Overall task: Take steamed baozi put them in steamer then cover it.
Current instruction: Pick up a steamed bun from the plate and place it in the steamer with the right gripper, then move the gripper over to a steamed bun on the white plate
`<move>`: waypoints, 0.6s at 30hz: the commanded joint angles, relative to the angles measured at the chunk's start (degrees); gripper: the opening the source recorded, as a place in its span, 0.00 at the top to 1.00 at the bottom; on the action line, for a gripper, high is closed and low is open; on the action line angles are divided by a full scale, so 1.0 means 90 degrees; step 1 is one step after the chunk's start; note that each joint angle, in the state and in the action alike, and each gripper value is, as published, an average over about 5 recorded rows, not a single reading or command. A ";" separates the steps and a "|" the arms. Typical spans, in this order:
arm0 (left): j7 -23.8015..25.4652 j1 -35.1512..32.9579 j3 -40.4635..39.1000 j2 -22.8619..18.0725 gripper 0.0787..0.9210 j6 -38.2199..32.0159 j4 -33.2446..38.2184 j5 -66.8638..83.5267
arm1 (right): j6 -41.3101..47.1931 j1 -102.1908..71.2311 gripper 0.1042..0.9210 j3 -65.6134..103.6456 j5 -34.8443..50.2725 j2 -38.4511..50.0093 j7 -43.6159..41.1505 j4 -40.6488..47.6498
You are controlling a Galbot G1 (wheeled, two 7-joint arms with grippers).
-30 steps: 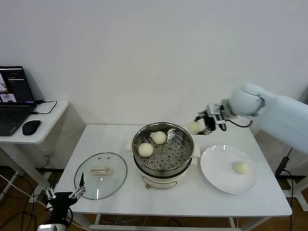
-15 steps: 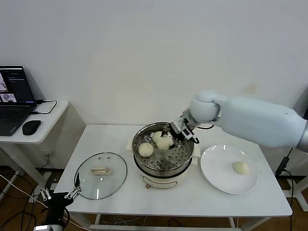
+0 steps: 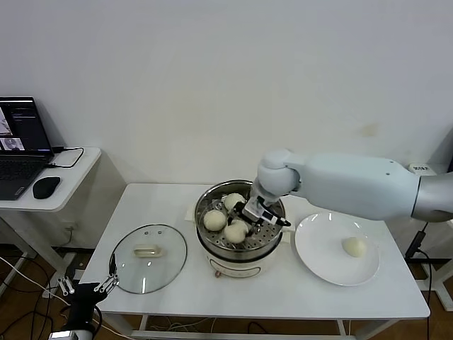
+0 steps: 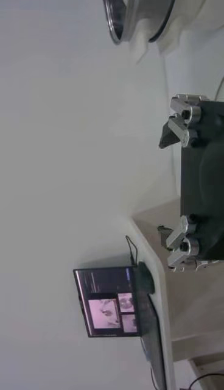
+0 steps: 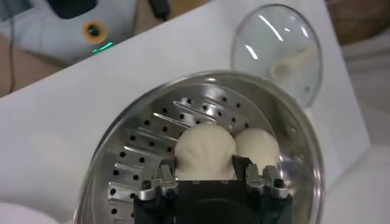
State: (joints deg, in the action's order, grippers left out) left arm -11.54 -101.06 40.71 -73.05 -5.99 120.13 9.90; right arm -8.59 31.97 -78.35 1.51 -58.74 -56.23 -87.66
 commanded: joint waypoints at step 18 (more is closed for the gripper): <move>0.0001 0.0051 -0.0040 0.0069 0.12 0.0002 -0.0011 -0.0017 | 0.0375 0.0294 0.12 0.0542 0.0411 0.0621 -0.0016 -0.0068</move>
State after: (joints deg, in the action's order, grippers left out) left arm -11.55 -100.72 40.30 -72.75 -6.04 119.94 9.72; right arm -10.00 32.91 -77.18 2.04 -56.75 -56.28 -88.35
